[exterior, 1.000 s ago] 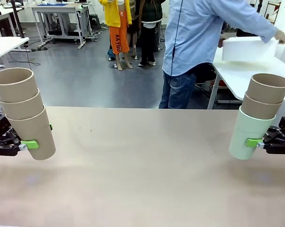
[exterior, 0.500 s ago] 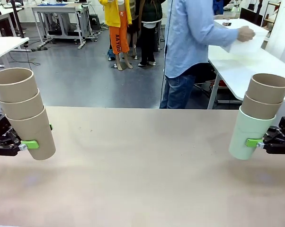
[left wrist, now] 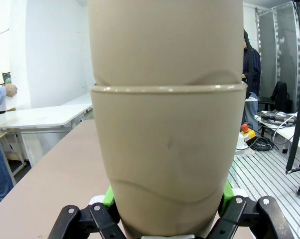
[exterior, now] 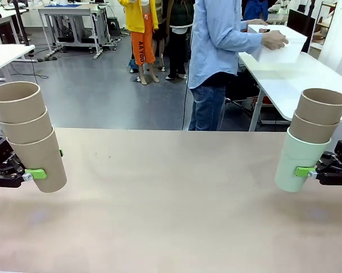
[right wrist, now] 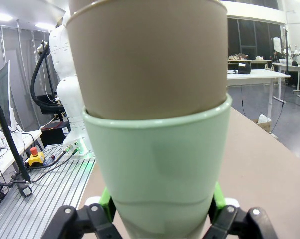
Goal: Stack the cups and store them in the basket.
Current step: Place the stack of Reusable plastic cups into the Pantry Basket.
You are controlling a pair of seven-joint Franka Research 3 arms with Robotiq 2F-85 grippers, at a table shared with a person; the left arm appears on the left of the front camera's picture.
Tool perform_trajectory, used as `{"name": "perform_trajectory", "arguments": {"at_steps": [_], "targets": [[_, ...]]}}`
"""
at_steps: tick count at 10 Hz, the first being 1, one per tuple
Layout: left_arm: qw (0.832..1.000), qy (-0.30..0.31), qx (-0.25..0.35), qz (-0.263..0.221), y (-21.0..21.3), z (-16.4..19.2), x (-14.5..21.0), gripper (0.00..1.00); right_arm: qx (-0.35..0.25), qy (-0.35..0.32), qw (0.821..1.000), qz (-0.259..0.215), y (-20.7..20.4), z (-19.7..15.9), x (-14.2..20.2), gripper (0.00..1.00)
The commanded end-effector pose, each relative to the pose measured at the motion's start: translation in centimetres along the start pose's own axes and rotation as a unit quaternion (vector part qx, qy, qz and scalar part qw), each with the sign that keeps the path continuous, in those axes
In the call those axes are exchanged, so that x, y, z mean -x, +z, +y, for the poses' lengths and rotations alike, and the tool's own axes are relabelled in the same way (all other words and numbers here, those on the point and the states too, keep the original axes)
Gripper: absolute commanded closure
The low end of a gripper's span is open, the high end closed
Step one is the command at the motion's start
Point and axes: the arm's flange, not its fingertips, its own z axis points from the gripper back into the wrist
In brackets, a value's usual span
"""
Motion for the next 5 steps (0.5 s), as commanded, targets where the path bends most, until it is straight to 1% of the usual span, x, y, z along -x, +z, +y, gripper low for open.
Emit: {"name": "perform_trajectory", "arguments": {"at_steps": [1,5], "targets": [[1.0,-0.006,0.001,-0.004,-0.12,-0.05,-0.33,0.16,0.001,0.003,1.0,-0.002,0.08,0.0,-0.33,0.13],[1.0,-0.006,0.001,-0.004,-0.12,-0.05,-0.33,0.16,0.001,0.003,1.0,-0.002,0.08,0.0,-0.33,0.13]]}}
